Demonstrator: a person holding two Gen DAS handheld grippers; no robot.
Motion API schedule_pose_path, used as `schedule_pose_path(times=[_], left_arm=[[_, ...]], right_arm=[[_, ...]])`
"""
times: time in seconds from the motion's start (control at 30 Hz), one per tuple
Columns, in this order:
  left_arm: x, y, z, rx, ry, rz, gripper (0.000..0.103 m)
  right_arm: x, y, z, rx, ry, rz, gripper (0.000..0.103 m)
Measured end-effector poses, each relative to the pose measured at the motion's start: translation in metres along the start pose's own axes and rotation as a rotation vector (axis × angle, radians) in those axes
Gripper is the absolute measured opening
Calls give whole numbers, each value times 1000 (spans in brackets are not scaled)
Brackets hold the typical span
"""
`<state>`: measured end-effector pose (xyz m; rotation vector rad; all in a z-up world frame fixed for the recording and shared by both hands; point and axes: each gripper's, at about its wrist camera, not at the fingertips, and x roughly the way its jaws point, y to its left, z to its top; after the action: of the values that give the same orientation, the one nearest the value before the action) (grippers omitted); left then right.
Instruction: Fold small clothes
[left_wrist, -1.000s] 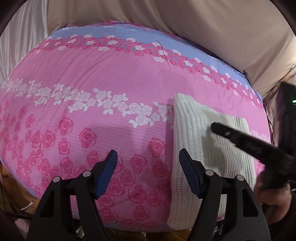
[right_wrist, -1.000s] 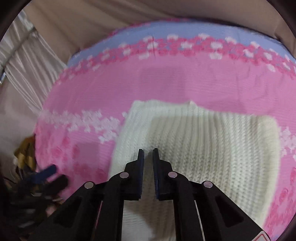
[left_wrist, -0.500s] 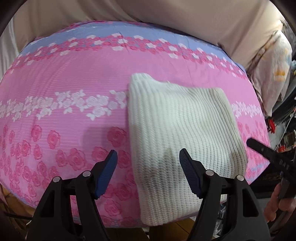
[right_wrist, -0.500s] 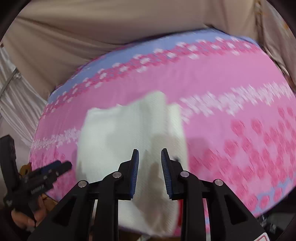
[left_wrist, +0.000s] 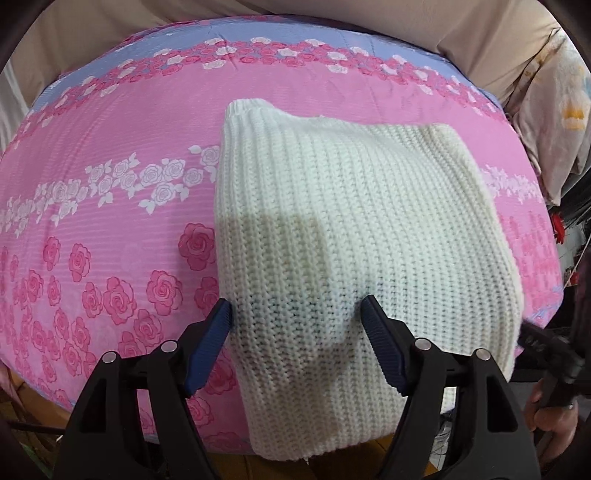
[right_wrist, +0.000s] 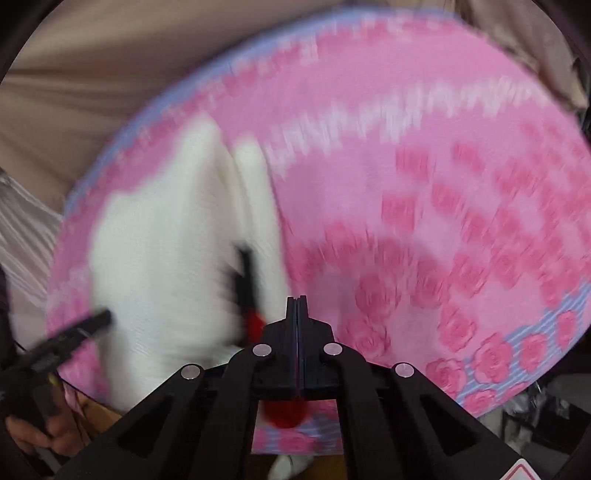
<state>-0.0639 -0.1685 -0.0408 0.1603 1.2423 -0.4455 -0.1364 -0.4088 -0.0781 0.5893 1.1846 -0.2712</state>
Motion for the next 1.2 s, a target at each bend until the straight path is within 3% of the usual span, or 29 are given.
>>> schedule_pose_path(times=[0.07,0.13,0.2,0.27,0.33,0.4,0.43,0.57,0.67,0.77,0.83,1.03,1.2], left_arm=[[-5,4,0,-12,-16,-1,72],[-12,7,-1,-17,-40,12,71],[-11,9,-2,-34,-37,7,71],[-9,9,-2,-37,-30,10,70],[-11,7,-2,-35,-39,15,70],[-14,5,-2,-27,-49,15,71],[-14,4,-3,-23,-49,17,71],[-15,4,-3,-16,-50,26,70],[-19,6,-4,-25,-63,34,71],[-24,8,-4,-33,-82,42,72],[-25,9,-4,-42,-79,30,73],[-25,24,-2,-152,-91,-111,89],[14,44,-2,-282,31,-157,90]], right_arm=[[-25,-7,-9,78,-91,68,0],[-67,11,-11,4,-211,75,2],[-90,38,-11,-116,-248,101,8],[-88,62,-11,-219,-226,119,8],[-61,74,-13,-288,-172,68,7],[-14,59,-16,-277,-101,-39,0],[-5,49,-19,-261,-110,11,0],[-21,56,-17,-276,-112,-17,0],[-36,55,-11,-239,-134,26,0],[-52,48,-3,-161,-173,78,17],[-58,44,3,-134,-196,48,64],[-45,31,14,-107,-137,93,81],[-5,14,20,-3,-13,166,81]])
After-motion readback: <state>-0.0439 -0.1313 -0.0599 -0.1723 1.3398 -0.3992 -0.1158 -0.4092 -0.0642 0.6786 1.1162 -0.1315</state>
